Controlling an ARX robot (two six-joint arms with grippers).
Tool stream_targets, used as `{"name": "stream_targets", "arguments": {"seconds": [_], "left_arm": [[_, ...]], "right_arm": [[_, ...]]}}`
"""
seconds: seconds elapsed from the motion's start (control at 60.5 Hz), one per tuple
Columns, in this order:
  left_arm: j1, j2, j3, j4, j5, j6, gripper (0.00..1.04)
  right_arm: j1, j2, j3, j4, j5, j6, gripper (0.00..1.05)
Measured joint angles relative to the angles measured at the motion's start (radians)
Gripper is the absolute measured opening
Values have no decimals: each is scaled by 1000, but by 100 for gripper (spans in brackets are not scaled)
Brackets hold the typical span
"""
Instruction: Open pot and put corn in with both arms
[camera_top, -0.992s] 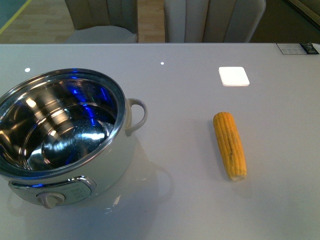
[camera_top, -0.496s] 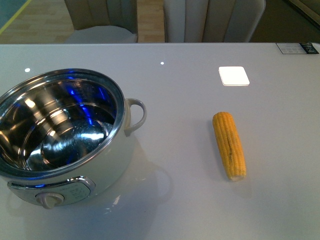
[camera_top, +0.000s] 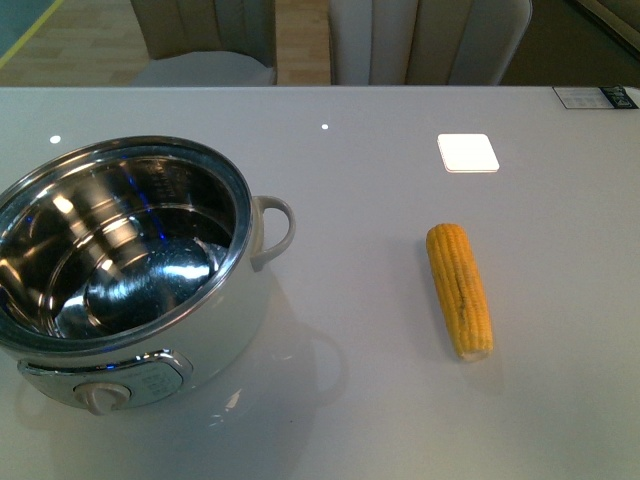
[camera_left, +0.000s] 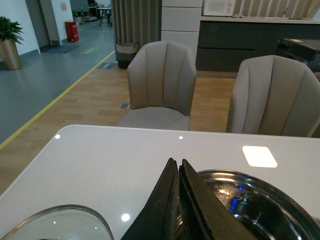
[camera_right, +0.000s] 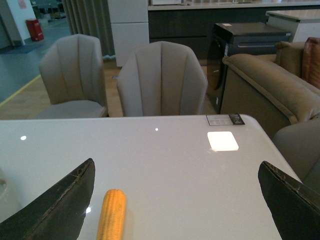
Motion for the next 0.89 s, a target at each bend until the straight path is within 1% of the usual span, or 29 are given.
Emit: {"name": "stream_targets", "arguments": {"seconds": [0.05, 0.099, 0.149, 0.182, 0.215, 0.248, 0.331, 0.645, 0.893], "left_arm": [[-14, -68, 1, -73, -15, 0, 3], [-31, -161, 2, -186, -26, 0, 3], [-43, -220, 2, -241, -37, 0, 3], [-51, -248, 2, -266, -45, 0, 3], [-71, -275, 2, -289, -74, 0, 3], [-109, -305, 2, -317, -130, -2, 3], [-152, -359, 2, -365, -141, -2, 3], [-158, -524, 2, -522, -151, -3, 3], [-158, -613, 2, -611, -151, -3, 3]], "right_arm": [[0, 0, 0, 0, 0, 0, 96], [0, 0, 0, 0, 1, 0, 96], [0, 0, 0, 0, 1, 0, 96], [0, 0, 0, 0, 1, 0, 96], [0, 0, 0, 0, 1, 0, 96], [0, 0, 0, 0, 0, 0, 96], [0, 0, 0, 0, 0, 0, 96], [0, 0, 0, 0, 0, 0, 96], [0, 0, 0, 0, 0, 0, 96]]}}
